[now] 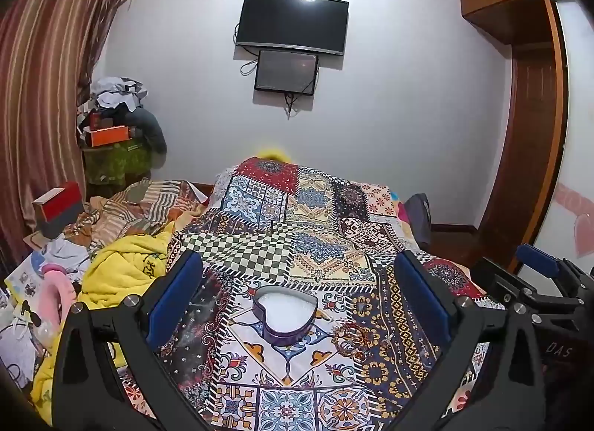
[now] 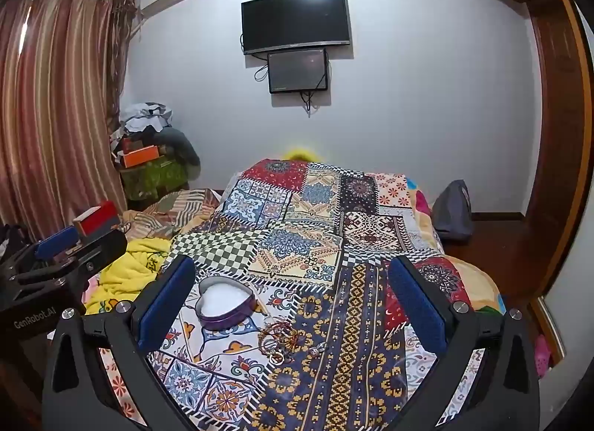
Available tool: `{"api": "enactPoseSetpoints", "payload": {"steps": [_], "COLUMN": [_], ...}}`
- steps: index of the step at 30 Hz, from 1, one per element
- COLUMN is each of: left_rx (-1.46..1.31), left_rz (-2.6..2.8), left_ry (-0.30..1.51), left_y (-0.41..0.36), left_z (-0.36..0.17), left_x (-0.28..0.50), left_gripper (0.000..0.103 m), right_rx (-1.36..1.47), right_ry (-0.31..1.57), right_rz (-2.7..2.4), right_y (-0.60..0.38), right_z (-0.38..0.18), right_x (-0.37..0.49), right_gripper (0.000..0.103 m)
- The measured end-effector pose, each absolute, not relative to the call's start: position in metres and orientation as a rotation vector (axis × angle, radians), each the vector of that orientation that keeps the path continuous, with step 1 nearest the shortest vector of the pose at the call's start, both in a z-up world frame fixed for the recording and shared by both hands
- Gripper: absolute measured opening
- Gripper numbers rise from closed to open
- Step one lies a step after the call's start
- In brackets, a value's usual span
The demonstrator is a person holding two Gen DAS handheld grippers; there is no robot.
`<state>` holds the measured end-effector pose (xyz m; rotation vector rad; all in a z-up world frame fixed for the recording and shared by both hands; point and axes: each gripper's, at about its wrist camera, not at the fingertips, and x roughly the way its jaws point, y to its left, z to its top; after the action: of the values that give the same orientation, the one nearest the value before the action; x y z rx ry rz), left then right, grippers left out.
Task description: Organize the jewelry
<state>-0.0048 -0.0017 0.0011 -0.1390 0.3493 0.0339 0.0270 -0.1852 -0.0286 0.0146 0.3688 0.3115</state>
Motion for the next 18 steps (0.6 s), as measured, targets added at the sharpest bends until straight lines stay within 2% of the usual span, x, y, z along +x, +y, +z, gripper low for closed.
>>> {"api": "enactPoseSetpoints", "payload": {"steps": [18], "left_rx": [-0.151], "left_rz": [0.032], "left_ry": [0.353], "left_y": [-0.002], "left_z": [0.0015], "left_x": [-0.0038], "left_gripper": [0.103], "right_rx": [0.017], "right_ry": [0.363], "right_rz": [0.31], "right_y": [-0.1856], "right_z": [-0.0273], "right_x": [0.0256], "right_gripper": [0.103]}}
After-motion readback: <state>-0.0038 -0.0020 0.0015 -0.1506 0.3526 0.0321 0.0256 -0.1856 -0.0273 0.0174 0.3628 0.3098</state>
